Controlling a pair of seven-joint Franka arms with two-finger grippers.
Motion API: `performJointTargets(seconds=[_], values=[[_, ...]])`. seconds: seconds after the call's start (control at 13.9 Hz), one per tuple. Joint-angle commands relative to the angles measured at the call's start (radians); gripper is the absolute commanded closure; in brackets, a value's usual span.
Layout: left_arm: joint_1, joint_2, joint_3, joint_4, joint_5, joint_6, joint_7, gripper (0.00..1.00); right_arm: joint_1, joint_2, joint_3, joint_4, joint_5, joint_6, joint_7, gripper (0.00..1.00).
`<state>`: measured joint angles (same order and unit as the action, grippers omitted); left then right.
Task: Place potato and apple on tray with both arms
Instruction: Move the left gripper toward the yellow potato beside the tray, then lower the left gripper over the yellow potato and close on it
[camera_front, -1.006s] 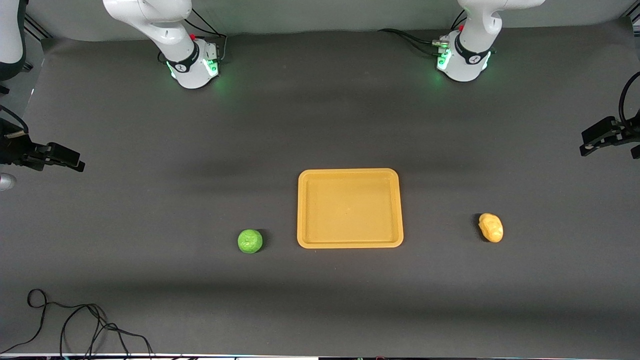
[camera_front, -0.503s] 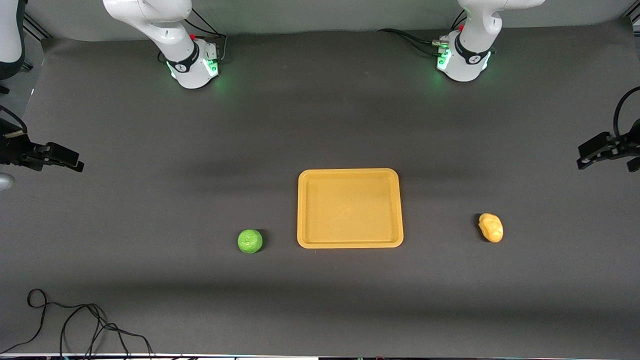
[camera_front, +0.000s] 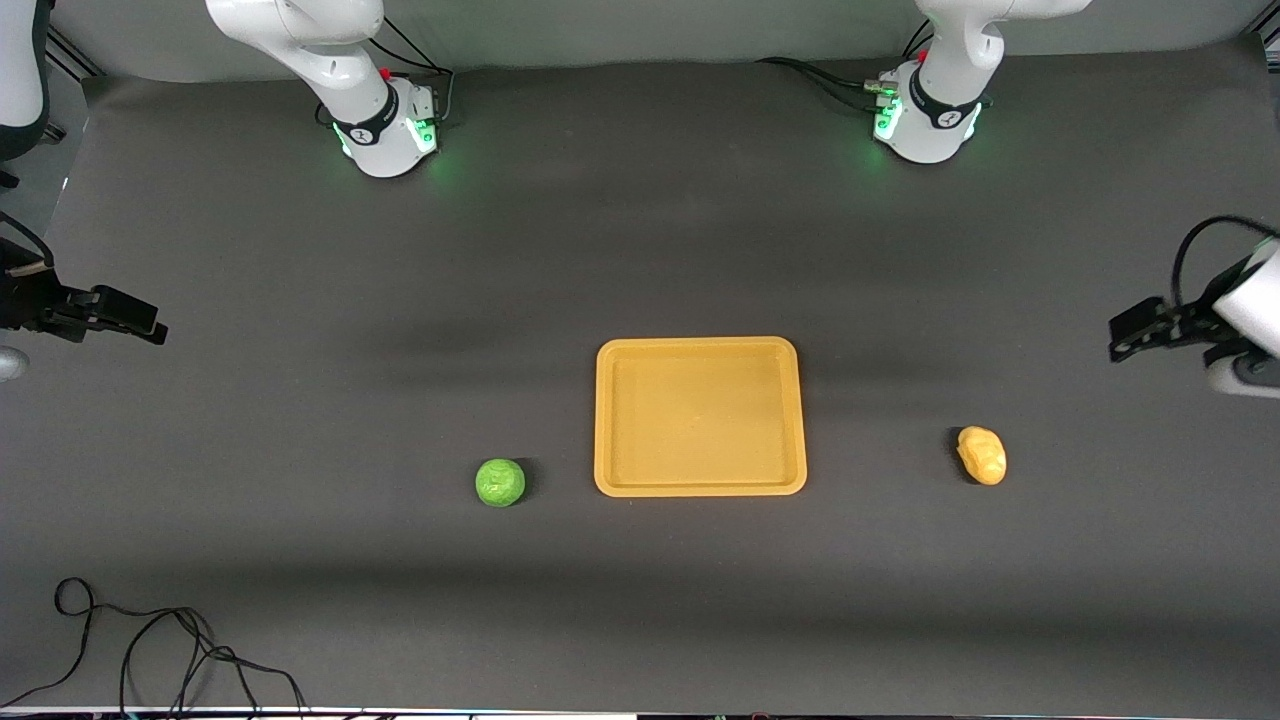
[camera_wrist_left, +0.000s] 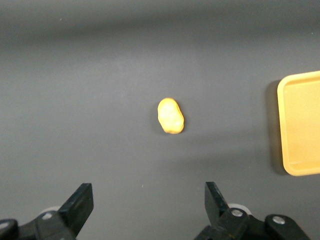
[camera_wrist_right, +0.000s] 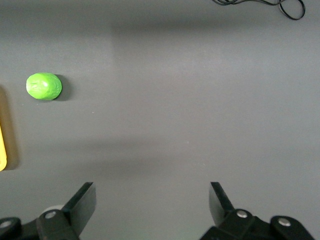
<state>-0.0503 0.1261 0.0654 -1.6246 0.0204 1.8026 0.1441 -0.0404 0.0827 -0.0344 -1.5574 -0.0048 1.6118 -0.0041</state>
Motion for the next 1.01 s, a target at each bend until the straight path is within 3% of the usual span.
performJointTargets(seconds=[0.0,0.93], values=[[-0.003,-0.006,0.008,-0.101,0.018,0.108,0.005,0.01,-0.007,0.008,0.001,0.017,0.017,-0.007,0.000,0.00],[0.018,0.219,0.011,-0.139,0.018,0.274,-0.179,0.03,-0.009,0.012,0.001,0.019,0.017,-0.003,0.000,0.00]])
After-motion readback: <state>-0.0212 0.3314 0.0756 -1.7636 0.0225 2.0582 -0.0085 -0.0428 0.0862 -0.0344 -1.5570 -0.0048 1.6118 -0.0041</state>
